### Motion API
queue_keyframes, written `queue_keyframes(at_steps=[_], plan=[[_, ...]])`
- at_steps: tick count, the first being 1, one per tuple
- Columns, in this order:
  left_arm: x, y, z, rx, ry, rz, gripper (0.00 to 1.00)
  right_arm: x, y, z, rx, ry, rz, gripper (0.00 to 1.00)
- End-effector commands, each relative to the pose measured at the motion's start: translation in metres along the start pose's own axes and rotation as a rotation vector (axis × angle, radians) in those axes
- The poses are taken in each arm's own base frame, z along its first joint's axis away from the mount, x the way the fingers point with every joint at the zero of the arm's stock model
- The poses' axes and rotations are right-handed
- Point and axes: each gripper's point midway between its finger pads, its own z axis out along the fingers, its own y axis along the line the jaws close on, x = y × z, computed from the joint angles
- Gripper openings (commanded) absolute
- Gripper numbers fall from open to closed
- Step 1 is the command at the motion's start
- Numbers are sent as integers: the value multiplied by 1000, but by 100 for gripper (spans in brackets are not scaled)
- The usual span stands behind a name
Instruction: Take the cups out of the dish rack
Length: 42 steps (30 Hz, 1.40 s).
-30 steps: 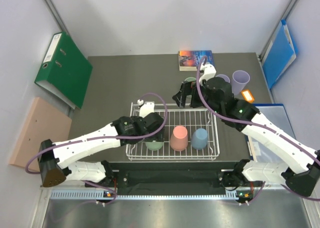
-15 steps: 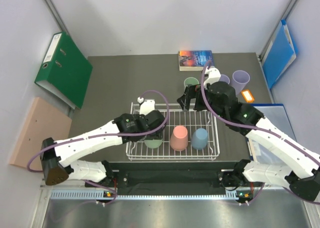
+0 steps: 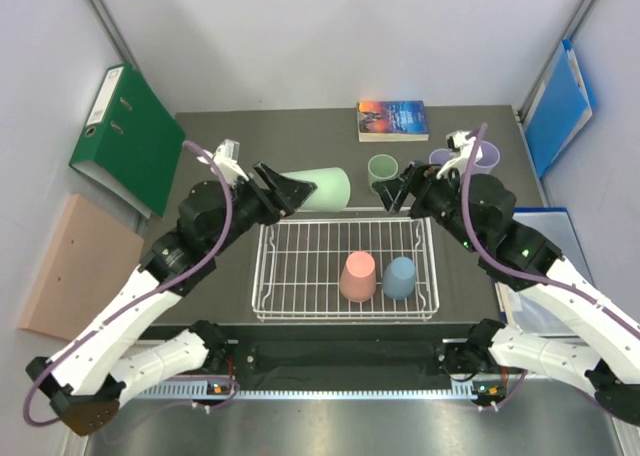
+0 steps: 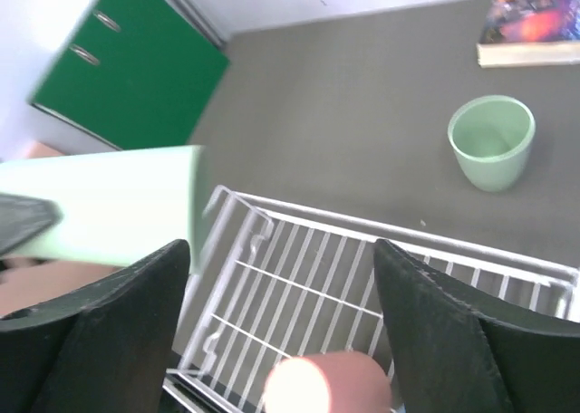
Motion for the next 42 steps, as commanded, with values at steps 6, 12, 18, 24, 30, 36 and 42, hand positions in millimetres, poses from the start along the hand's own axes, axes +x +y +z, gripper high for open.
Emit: queue_keyframes(at_steps=[6, 12, 18, 24, 30, 36, 42], plan=[[-27, -74, 21, 675, 89, -367, 0, -46, 61, -21, -266, -108, 67, 71], [-28, -83, 34, 704, 131, -378, 0, -49, 71, -19, -307, -107, 51, 72], [-27, -84, 38, 721, 142, -390, 0, -43, 77, -5, -319, -79, 22, 72], [-20, -82, 41, 718, 184, -402, 0, -37, 91, 16, -359, -43, -9, 53], [-16, -78, 48, 697, 204, -390, 2, -37, 101, 27, -379, -21, -20, 11], [-18, -50, 69, 463, 171, -288, 98, -58, 84, 24, -263, -80, -47, 0], [-30, 30, 81, -16, 80, -272, 99, -74, 60, 38, -65, -45, -110, 0]])
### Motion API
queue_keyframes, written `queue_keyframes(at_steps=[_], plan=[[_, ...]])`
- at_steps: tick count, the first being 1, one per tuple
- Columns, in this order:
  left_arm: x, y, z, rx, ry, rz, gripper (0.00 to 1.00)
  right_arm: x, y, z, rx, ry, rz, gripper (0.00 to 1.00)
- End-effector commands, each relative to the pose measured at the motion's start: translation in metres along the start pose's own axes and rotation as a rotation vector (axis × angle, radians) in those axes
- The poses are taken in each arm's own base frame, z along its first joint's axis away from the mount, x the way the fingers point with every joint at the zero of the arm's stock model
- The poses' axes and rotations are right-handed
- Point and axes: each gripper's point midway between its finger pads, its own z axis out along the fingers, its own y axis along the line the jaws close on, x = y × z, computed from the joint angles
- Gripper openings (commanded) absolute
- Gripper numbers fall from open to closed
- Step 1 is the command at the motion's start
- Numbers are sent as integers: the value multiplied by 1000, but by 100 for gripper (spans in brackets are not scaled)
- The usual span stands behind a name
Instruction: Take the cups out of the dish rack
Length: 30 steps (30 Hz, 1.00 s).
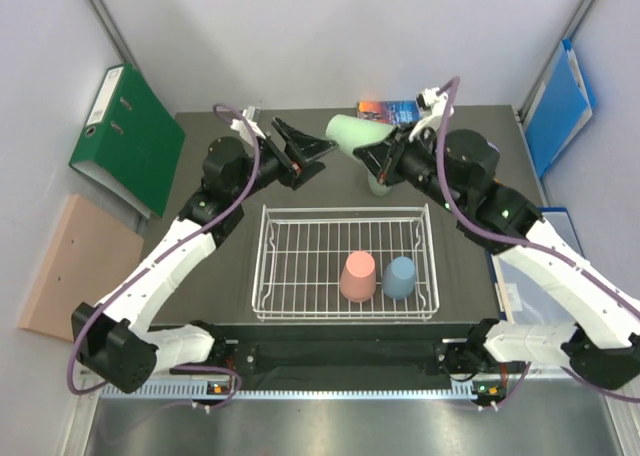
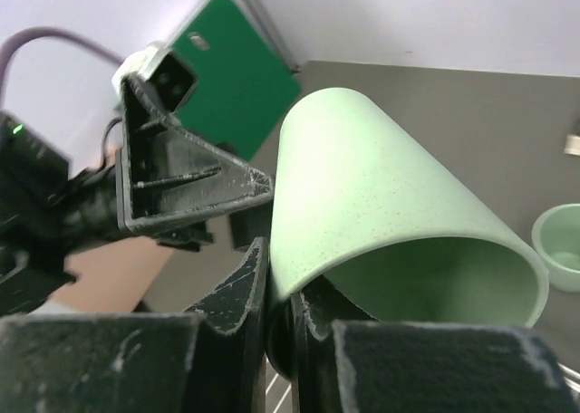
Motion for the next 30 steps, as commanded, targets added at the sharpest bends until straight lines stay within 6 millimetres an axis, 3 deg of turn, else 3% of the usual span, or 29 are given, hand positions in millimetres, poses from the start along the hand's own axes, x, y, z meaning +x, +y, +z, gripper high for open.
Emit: queue_keyframes(at_steps=[1, 2, 3, 4, 5, 6, 7, 8, 11, 13, 14, 17, 26, 30], plan=[[-34, 65, -29, -403, -182, 64, 99, -44, -18, 4, 176, -42, -65, 0], [-32, 78, -37, -474, -186, 44, 99, -30, -26, 22, 223, 17, -79, 0], [-33, 83, -41, -507, -202, 39, 99, -28, -29, 31, 235, 48, -103, 0], [-34, 89, -44, -536, -210, 37, 99, -40, -24, 29, 242, 71, -116, 0], [-34, 94, -48, -565, -218, 30, 99, -18, -40, 57, 317, 151, -138, 0], [-36, 103, -56, -617, -241, 31, 99, -14, -43, 67, 347, 185, -140, 0], [-36, 105, -59, -632, -246, 32, 99, -32, -39, 59, 373, 200, -140, 0], [-38, 109, -63, -653, -263, 39, 99, -4, -57, 91, 445, 279, -155, 0], [-39, 113, -75, -700, -276, 67, 99, 6, -68, 111, 461, 306, -108, 0], [-42, 117, -83, -749, -291, 84, 99, 25, -86, 120, 495, 358, -22, 0], [-43, 119, -85, -765, -288, 95, 99, 45, -98, 126, 519, 419, -6, 0], [-41, 125, -90, -800, -282, 103, 99, 72, -122, 135, 577, 488, -14, 0], [-36, 148, -96, -879, -254, 122, 99, 131, -156, 152, 632, 634, -81, 0], [-33, 155, -94, -896, -239, 125, 99, 143, -164, 159, 642, 656, -93, 0]])
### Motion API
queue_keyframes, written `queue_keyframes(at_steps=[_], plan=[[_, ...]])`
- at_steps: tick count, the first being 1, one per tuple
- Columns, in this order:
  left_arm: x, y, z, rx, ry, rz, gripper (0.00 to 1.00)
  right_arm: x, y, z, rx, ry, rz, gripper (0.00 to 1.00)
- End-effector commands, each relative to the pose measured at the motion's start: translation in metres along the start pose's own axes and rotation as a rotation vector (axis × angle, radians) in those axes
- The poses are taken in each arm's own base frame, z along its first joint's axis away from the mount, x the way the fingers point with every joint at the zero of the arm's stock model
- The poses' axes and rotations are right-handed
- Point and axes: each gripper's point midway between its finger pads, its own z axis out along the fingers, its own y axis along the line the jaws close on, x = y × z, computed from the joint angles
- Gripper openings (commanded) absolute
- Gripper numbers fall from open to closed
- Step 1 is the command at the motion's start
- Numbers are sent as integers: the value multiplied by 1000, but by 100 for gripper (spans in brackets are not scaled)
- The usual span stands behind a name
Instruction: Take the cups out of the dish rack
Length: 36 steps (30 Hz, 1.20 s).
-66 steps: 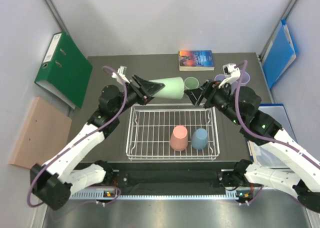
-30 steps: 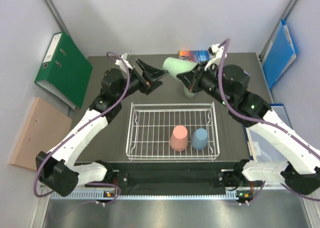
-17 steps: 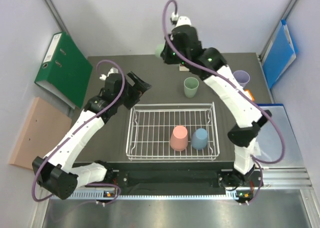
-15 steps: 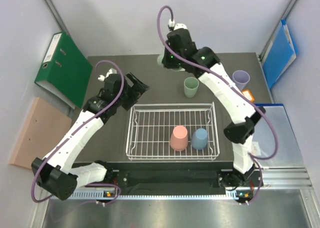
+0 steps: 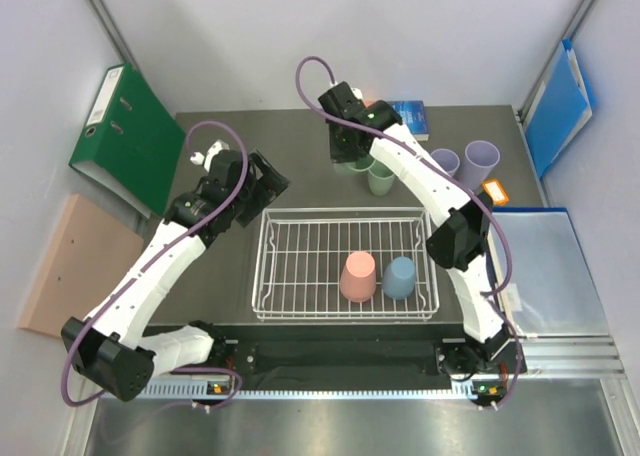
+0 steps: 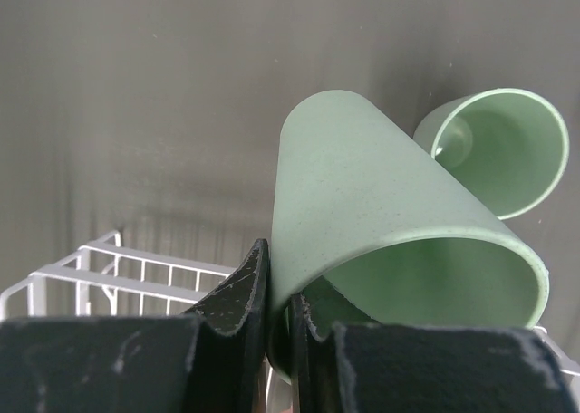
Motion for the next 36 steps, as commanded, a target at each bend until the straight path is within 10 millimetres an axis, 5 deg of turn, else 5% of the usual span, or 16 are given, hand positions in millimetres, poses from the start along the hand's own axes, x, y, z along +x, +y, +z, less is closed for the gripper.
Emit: queue_keyframes(at_steps=[1, 16, 33, 36], plan=[[0, 4, 4, -23, -1, 32, 99, 2, 2, 17, 13, 13, -24, 0], [10, 9, 26, -64, 42, 65, 99, 23, -12, 70, 65, 96, -43, 0], [12, 6, 33, -70, 61, 95, 99, 27, -6, 87, 39, 105, -43, 0], [12, 6, 33, -71, 65, 102, 99, 30, -6, 90, 34, 116, -44, 14]])
